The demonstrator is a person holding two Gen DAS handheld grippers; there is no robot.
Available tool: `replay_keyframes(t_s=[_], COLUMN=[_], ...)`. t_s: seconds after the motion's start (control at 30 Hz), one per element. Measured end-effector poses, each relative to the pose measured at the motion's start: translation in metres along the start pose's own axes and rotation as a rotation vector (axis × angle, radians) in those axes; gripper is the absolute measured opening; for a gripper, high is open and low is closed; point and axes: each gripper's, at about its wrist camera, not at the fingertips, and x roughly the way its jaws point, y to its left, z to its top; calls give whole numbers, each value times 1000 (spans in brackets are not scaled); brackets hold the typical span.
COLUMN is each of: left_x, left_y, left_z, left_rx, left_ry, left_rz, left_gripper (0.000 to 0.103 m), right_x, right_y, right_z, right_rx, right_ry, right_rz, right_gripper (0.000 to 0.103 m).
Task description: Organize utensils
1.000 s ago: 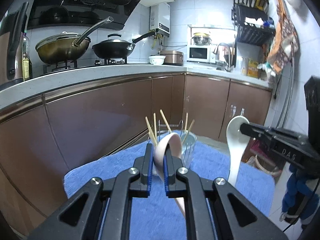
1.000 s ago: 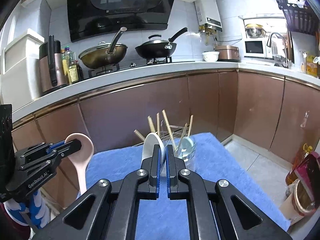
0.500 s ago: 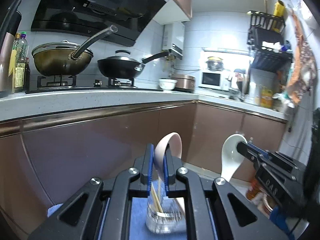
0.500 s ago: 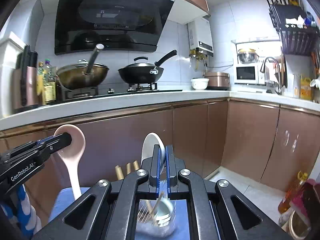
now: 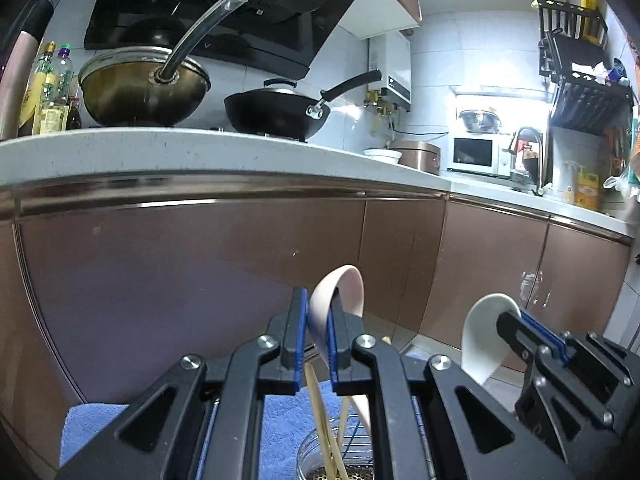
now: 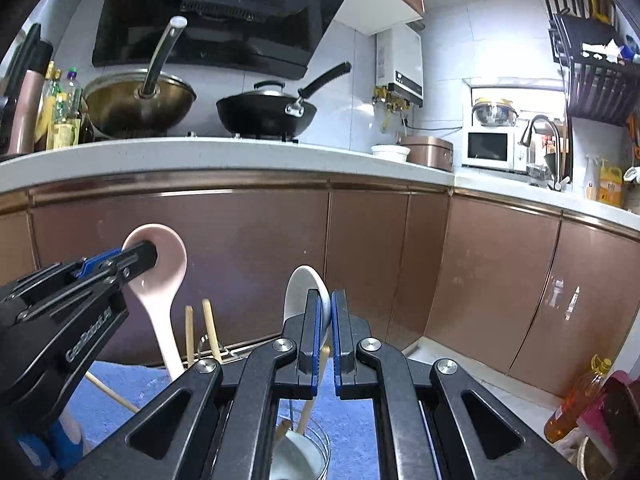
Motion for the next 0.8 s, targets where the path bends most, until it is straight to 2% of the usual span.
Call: replay_keyframes(t_s=[0.13,0.27,0.43,0.5,0.73,0.8], left_x=[3,5,-6,-12,-48,-61], left_y=[0,3,6,9,21,22], left_z=[-15,-22,-22,-19,-9,-7], left_rx=[0,-15,-26,-32,-22,-12], left_ry=[1,21,5,3,7,13], left_rz=[16,-5,-37,-47,-34,-29], left_gripper=[9,14,37,42,49,54], right_x=[1,-7,-16,-21,-57,-72], right_y=[-1,-2,-2,-2,-5,-6], right_z=[-11,-16,-11,-9,-2,-2], right_rx=[-3,0,8,14,43,56], right_ry=[11,10,11,12,4,7], right_rz=[5,11,14,13,13,13], right_gripper=[5,6,17,23,29,36])
